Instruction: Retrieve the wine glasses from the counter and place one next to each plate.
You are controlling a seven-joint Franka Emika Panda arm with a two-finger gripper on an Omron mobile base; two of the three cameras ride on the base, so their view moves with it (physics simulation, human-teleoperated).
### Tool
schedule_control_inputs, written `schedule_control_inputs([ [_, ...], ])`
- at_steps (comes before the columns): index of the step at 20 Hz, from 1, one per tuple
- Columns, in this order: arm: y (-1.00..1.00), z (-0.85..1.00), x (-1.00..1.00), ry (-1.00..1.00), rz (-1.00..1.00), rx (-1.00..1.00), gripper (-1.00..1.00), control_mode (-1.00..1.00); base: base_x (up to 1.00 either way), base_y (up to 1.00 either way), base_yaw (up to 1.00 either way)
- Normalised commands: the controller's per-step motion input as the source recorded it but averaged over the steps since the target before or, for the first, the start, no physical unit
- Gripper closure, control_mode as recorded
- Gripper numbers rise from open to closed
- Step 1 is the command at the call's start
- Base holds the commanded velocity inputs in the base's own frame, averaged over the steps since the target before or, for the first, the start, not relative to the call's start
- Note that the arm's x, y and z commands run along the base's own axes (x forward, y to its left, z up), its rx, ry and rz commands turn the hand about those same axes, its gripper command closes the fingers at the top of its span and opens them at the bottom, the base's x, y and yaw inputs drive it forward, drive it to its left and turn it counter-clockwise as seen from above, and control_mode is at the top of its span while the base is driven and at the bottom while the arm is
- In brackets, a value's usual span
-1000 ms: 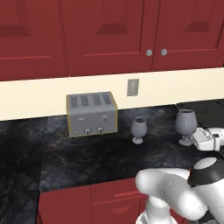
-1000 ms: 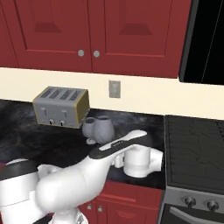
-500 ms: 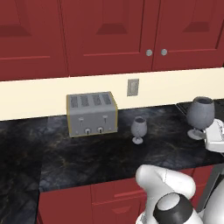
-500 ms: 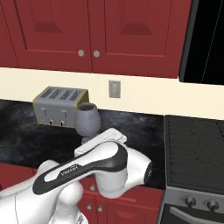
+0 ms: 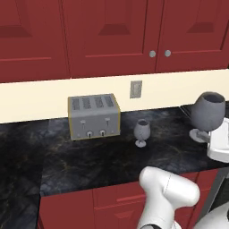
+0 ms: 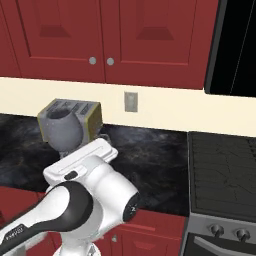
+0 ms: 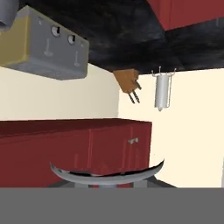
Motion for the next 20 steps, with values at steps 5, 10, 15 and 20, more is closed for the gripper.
schedule_control_inputs([
  [5, 0.05, 0.12, -0.19, -0.03, 0.00, 0.00, 1.00, 1.00, -0.76, -0.02, -0.21],
  [10, 0.00, 0.00, 0.00, 0.00, 0.00, 0.00, 1.00, 1.00, -0.08, -0.03, -0.92],
  [15, 0.00, 0.00, 0.00, 0.00, 0.00, 0.00, 1.00, 1.00, 0.00, 0.00, -1.00],
  [20, 0.00, 0.00, 0.00, 0.00, 0.00, 0.00, 1.00, 1.00, 0.00, 0.00, -1.00],
])
